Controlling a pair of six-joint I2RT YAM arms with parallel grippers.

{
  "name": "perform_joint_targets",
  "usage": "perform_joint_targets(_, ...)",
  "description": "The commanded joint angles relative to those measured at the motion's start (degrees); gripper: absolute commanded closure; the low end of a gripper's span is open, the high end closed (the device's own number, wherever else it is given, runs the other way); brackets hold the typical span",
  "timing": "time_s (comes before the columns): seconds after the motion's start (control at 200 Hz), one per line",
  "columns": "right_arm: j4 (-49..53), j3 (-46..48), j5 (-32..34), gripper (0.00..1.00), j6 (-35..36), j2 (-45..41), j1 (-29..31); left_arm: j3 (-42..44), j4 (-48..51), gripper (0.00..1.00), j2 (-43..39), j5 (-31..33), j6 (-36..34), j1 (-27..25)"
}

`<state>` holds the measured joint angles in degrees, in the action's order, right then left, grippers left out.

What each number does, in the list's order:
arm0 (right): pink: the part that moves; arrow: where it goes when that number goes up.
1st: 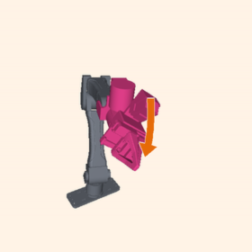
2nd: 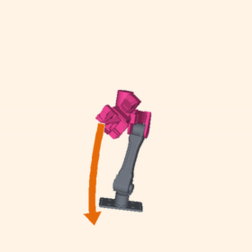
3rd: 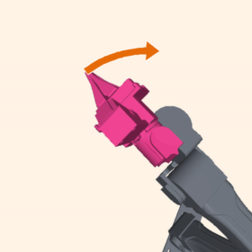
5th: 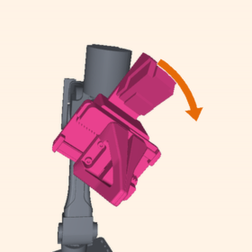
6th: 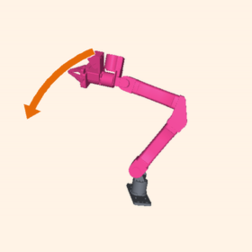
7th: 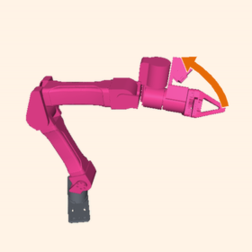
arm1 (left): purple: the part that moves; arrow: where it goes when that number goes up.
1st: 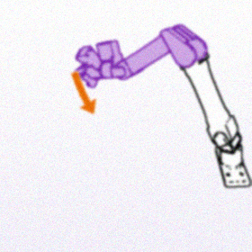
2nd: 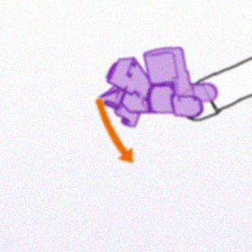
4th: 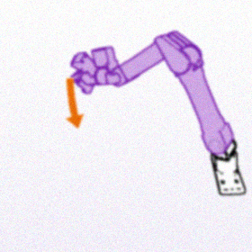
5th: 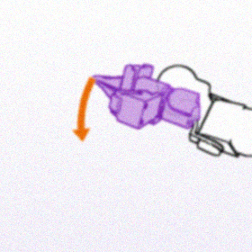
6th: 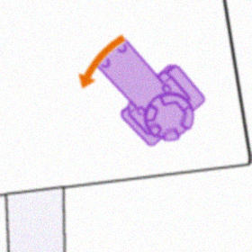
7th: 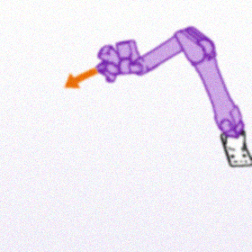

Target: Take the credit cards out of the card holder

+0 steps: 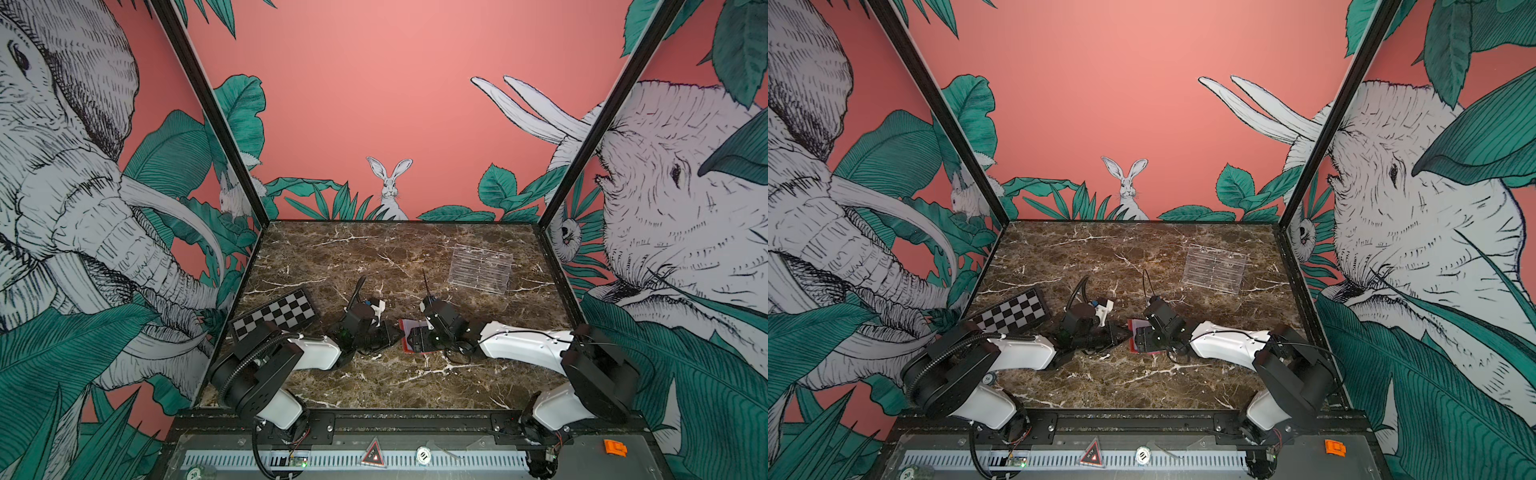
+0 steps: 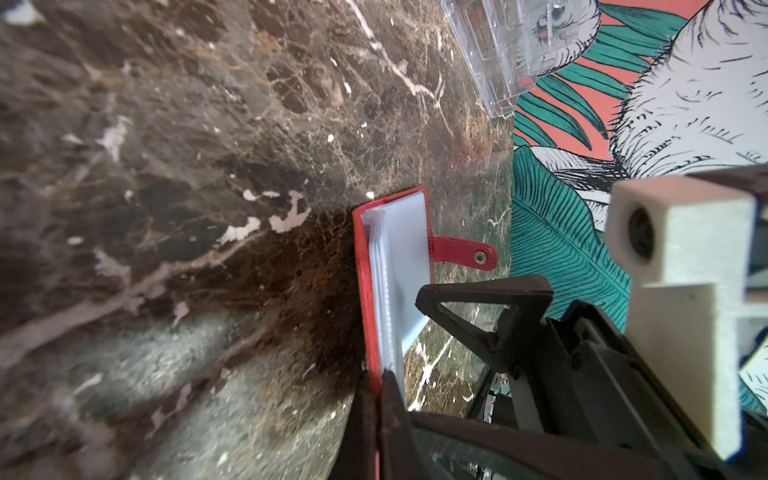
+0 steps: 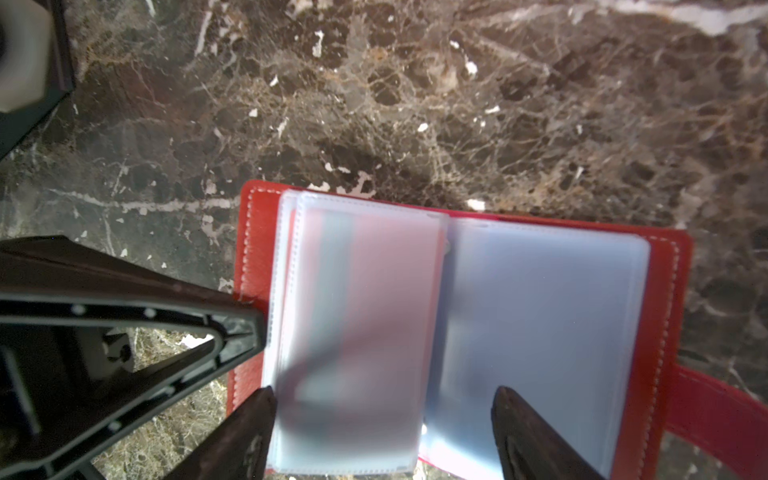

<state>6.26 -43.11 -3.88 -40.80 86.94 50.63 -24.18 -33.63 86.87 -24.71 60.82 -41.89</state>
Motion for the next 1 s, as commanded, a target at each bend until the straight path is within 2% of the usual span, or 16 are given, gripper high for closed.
perform_joint_targets(0.0,-0.12,0.64,0.95,0.21,-0.5,0.27,0.12,-0.92,-0.29,1.0,-1.44,-0.52,-0.52,0.14)
perform_joint_targets(0.635,4.08,4.98,5.12,0.32,-3.24,-4.75,-3.89,-1.12,0.66,1.0,-1.53,-0.69,-1.11,0.14)
perform_joint_targets(0.76,5.85,5.73,5.97,0.33,-3.31,-6.5,-4.95,-1.15,0.52,1.0,-1.27,-0.78,-1.15,0.15)
perform_joint_targets(0.925,12.08,6.93,12.28,0.27,-4.79,-12.8,-6.7,-1.2,0.41,1.0,-1.24,-0.87,-1.15,0.14)
perform_joint_targets(0.995,9.62,7.68,10.67,0.24,-2.44,-16.02,-6.7,-1.15,0.43,1.0,-1.26,-0.87,-1.14,0.14)
